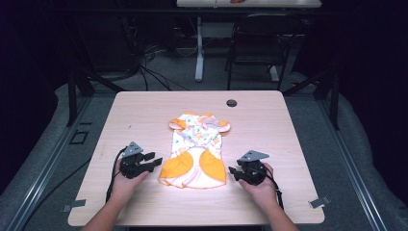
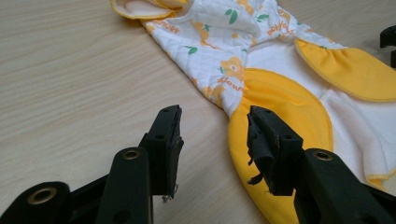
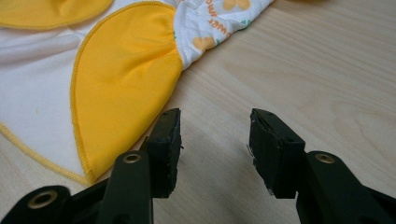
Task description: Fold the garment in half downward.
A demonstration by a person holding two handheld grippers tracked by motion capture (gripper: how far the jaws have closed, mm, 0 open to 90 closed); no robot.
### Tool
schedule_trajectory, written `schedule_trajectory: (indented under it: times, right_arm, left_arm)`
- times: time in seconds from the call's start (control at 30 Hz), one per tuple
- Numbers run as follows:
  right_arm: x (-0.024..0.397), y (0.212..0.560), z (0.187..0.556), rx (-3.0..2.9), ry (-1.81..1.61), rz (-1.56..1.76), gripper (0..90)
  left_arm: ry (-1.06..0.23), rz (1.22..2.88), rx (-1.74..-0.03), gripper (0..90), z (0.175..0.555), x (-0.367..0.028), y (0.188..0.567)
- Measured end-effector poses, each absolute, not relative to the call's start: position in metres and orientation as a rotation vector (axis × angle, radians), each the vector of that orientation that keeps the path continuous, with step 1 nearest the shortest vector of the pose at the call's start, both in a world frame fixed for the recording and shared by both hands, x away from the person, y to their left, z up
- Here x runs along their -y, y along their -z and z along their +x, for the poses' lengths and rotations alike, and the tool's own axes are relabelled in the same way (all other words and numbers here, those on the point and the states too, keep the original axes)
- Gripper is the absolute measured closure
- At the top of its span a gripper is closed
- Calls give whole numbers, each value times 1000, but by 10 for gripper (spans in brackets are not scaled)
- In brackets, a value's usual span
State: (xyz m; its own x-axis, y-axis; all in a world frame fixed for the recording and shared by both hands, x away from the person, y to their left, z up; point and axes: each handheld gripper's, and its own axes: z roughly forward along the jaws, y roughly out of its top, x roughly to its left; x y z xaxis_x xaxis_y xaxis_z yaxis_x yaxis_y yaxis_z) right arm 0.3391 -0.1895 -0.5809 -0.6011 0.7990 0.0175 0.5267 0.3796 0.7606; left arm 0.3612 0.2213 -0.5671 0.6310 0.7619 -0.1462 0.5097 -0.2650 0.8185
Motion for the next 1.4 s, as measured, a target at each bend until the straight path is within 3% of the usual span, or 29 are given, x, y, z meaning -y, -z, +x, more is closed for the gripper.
schedule_trajectory:
  times: [0.23, 0.43, 0.53, 0.63, 0.9, 1.4]
  right_arm:
    - [185, 579, 342, -2283, -1102, 1160, 585]
    - [175, 572, 345, -2311, -1126, 1144, 758]
    - [164, 568, 342, -2336, -1133, 1081, 810]
    - [156, 568, 340, -2379, -1118, 1024, 844]
    - [145, 579, 342, -2447, -1059, 965, 843]
    - [141, 577, 331, -2554, -1078, 955, 838]
  left_arm:
    - [-327, 1956, -995, 611, 360, -212, 568]
    - [-332, 1970, -942, 761, 357, -202, 567]
    - [-350, 1983, -900, 855, 354, -193, 567]
    - [-321, 2013, -882, 885, 354, -186, 569]
    - [-299, 2122, -861, 875, 355, -178, 583]
    - [-265, 2149, -849, 843, 337, -181, 583]
